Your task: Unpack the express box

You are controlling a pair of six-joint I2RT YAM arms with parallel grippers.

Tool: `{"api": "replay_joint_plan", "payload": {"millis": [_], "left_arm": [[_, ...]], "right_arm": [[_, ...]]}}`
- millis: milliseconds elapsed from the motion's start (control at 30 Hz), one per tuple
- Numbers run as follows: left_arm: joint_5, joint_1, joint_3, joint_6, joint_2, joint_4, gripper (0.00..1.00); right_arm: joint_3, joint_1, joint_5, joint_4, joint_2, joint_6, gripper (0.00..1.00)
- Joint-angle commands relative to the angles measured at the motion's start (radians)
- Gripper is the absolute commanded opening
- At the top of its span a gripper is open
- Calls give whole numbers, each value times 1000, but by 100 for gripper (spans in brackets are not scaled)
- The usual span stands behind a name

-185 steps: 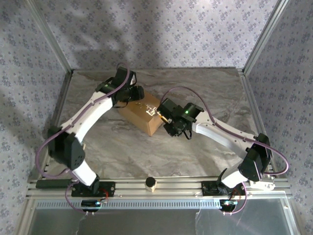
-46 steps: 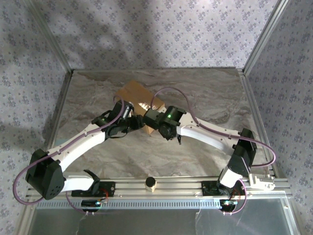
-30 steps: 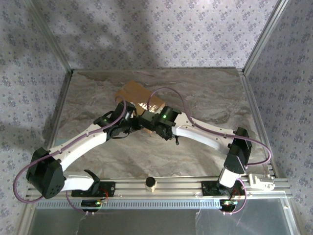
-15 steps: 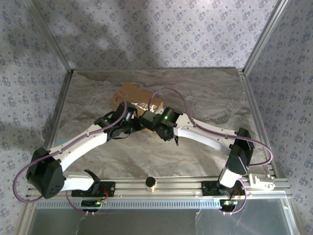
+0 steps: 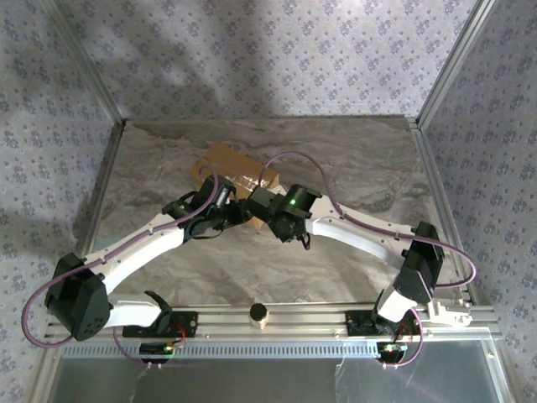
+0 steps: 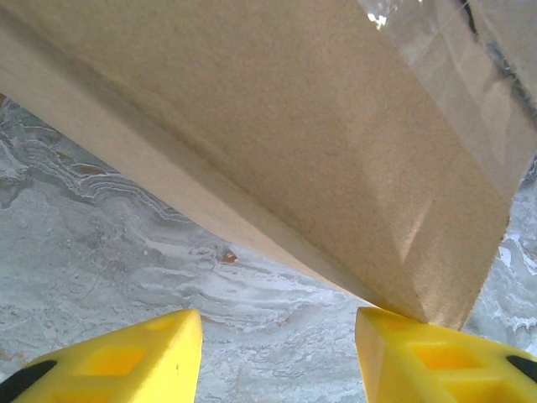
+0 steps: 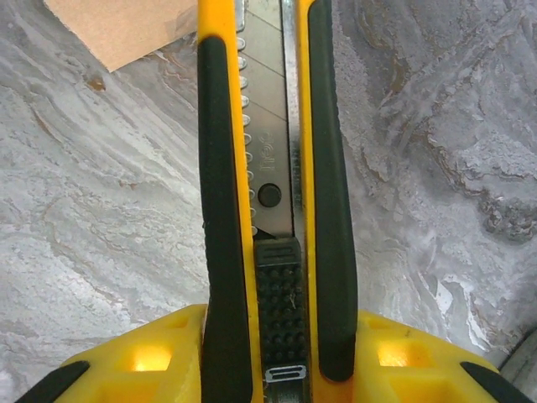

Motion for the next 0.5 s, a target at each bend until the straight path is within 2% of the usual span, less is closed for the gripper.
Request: {"api": "replay_joint_plan", "payload": {"millis": [0,467], "left_arm": [[-33,-5,43,9,13,7,52],[-73,-5,74,32,3,-55,51]], "right_arm": [[4,43,-177,54,-15,-118,0],[3,75,-134,33,-7,-129,0]]}}
